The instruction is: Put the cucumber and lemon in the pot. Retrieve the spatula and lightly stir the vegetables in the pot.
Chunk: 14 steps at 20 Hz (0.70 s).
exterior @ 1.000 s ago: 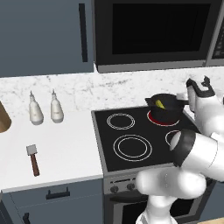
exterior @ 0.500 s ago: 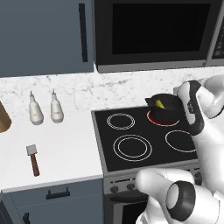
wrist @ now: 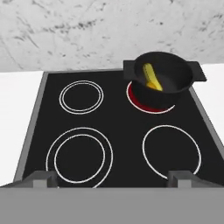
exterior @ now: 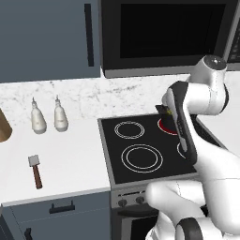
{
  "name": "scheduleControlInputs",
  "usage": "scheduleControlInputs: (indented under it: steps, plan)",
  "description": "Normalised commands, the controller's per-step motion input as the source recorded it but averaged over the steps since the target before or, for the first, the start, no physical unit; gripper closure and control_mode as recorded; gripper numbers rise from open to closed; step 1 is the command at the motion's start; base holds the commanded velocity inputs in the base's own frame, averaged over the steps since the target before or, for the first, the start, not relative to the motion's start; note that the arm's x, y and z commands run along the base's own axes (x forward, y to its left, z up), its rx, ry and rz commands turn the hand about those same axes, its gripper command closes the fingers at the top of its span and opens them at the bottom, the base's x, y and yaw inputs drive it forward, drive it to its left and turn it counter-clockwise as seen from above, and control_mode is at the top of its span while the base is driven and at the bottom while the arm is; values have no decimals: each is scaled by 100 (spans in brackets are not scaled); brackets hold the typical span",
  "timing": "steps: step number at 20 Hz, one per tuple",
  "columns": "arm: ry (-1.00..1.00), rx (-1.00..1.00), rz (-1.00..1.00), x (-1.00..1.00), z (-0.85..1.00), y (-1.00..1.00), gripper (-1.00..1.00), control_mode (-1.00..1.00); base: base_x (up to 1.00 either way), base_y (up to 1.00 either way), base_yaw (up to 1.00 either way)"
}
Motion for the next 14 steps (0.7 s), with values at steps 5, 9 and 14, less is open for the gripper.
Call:
scheduleControlInputs:
  steps: [5, 9, 14]
  plan:
    - [29, 0, 0, -49, -12, 100, -100, -100, 0, 0, 0]
    - [10, -9, 0, -47, -24, 100, -100, -100, 0, 0, 0]
    - [1, -13, 12, -50, -25, 97, -100, -100, 0, 0, 0]
